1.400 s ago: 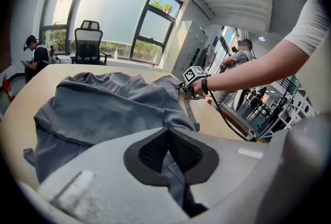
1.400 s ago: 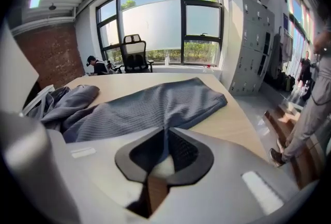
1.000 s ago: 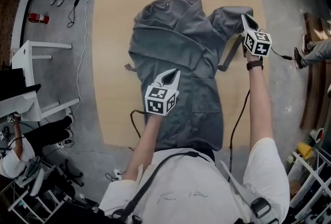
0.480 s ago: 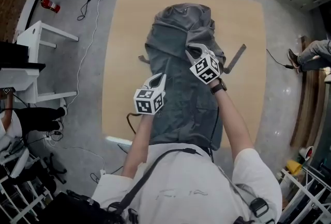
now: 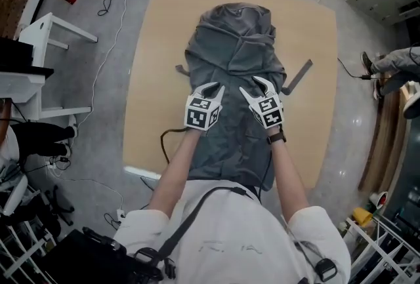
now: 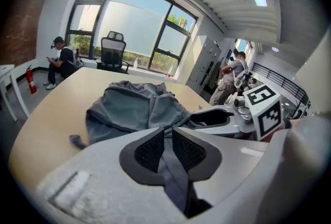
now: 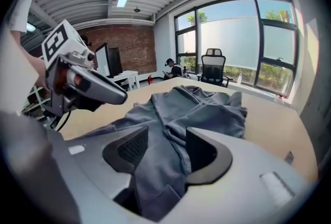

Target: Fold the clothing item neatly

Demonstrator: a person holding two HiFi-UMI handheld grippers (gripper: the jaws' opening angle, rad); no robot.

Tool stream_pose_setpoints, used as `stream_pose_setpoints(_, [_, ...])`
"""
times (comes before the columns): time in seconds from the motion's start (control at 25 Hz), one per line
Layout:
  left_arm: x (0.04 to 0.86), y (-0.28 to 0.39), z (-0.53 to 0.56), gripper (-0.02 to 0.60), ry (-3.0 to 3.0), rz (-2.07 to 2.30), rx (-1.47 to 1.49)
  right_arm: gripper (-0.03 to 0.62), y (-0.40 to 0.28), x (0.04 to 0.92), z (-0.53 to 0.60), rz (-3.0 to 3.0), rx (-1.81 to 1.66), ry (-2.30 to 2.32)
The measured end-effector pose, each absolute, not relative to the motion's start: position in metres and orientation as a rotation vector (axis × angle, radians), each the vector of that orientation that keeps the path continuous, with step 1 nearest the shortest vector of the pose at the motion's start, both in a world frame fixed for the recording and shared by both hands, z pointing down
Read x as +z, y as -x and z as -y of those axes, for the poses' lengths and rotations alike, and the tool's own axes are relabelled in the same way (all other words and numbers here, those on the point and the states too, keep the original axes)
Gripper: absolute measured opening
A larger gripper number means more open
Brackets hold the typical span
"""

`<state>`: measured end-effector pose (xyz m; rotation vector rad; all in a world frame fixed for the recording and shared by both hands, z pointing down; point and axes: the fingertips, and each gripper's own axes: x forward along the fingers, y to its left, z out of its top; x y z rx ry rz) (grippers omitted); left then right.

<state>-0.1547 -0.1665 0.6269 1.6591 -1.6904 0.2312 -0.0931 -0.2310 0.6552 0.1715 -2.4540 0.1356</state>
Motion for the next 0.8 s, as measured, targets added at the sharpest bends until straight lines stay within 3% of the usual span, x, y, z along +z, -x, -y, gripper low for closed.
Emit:
stream_pose_setpoints(0.32, [0.653, 0.11, 0.304, 0.077, -1.812, 1.582, 0.377, 0.221, 0.003, 0.628, 0.264, 2.493, 0.313, -0.494])
stream_pose_setpoints(0.6, [0.723, 0.09, 0.341, 0.09, -1.755, 1.558, 0.679, 0.219, -0.075, 0.617, 0.245, 2.436, 0.34, -0.615])
stream_pose_setpoints(0.68, [0.723, 0.099, 0.34, 0.043, -1.717, 1.608, 0.658, 0.218, -0.09, 0.616, 0.24, 2.426, 0.347, -0.636])
stream_pose_setpoints(0.8, [0.692, 0.112, 0.331, 0.029, -1.694, 1.684, 0.441, 0.206, -0.109, 0.62, 0.235, 2.417, 0.381, -0.68])
